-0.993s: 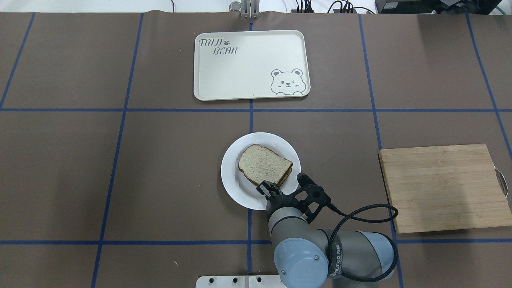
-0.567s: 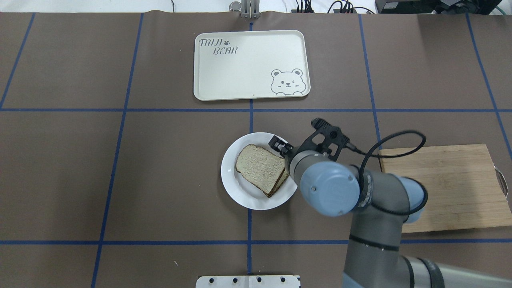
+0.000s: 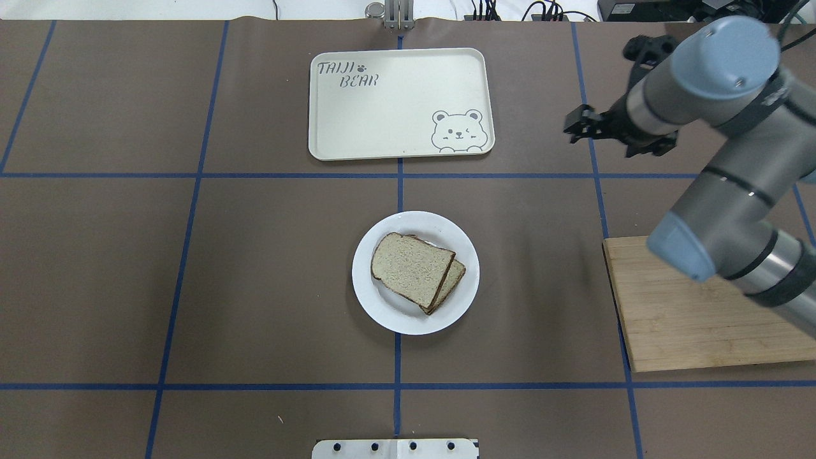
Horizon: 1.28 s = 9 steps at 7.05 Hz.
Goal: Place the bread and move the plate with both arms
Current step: 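Open the right gripper and withdraw it away from the plate, then reach the left gripper toward the plate rim nearest it and grip it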
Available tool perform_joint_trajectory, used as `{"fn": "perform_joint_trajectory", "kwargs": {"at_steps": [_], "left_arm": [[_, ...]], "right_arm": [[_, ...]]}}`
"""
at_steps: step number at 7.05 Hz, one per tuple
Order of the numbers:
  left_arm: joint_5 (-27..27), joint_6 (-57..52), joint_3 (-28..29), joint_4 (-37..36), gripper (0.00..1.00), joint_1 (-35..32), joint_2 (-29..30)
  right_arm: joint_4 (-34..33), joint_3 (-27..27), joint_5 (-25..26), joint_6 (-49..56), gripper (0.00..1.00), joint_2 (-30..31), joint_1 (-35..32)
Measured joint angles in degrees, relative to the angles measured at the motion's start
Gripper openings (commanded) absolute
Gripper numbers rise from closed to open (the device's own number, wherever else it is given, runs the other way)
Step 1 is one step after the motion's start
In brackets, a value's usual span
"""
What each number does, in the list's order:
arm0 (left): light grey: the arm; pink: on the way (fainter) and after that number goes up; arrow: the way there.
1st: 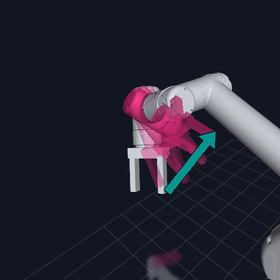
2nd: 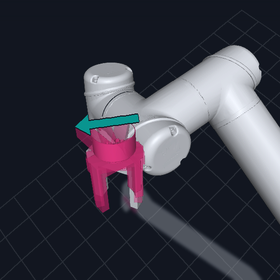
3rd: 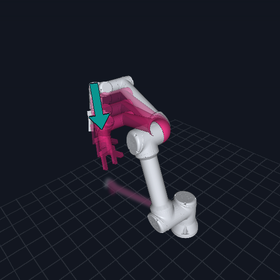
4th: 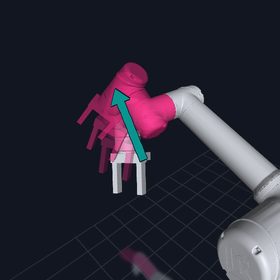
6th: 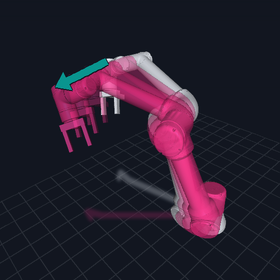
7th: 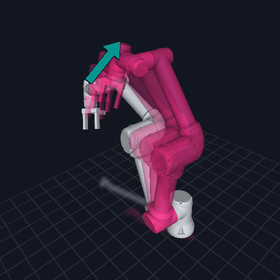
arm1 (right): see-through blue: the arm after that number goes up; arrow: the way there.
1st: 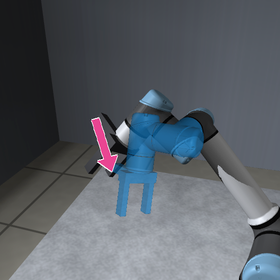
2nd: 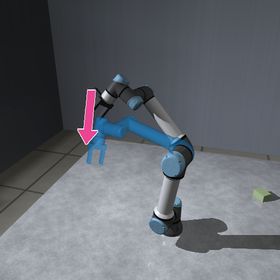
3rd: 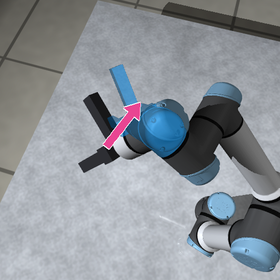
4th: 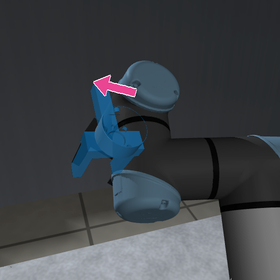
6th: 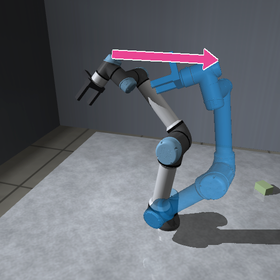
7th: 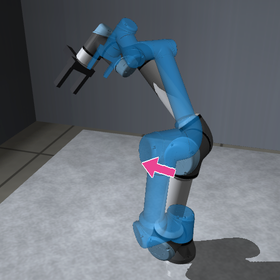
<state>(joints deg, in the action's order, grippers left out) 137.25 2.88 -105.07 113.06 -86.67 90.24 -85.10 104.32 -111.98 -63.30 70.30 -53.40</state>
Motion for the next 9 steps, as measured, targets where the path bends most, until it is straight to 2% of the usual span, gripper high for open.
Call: {"fn": "perform_joint_trajectory", "kwargs": {"at_steps": [2,3,6,7,9], "left_arm": [[0.14,19.30,-0.06,14.09,0.99,10.56,1.54],[0.01,29.89,-0.06,18.52,0.99,15.62,3.20],[-1.54,61.09,0.21,31.12,0.99,28.19,5.53],[-4.77,69.92,0.24,35.46,0.98,33.48,6.05],[-17.37,81.60,0.48,40.12,0.98,46.94,8.43]], "right_arm": [[0.15,-4.14,-9.96,26.57,1.00,6.89,-13.37],[0.17,-5.44,-12.89,38.08,1.00,10.67,-19.06],[-0.55,-6.29,-16.17,61.99,1.00,20.82,-31.16],[-0.91,-6.29,-17.18,65.95,1.00,23.45,-33.42],[-0.58,-6.20,-19.35,69.19,1.00,26.83,-35.47]]}}
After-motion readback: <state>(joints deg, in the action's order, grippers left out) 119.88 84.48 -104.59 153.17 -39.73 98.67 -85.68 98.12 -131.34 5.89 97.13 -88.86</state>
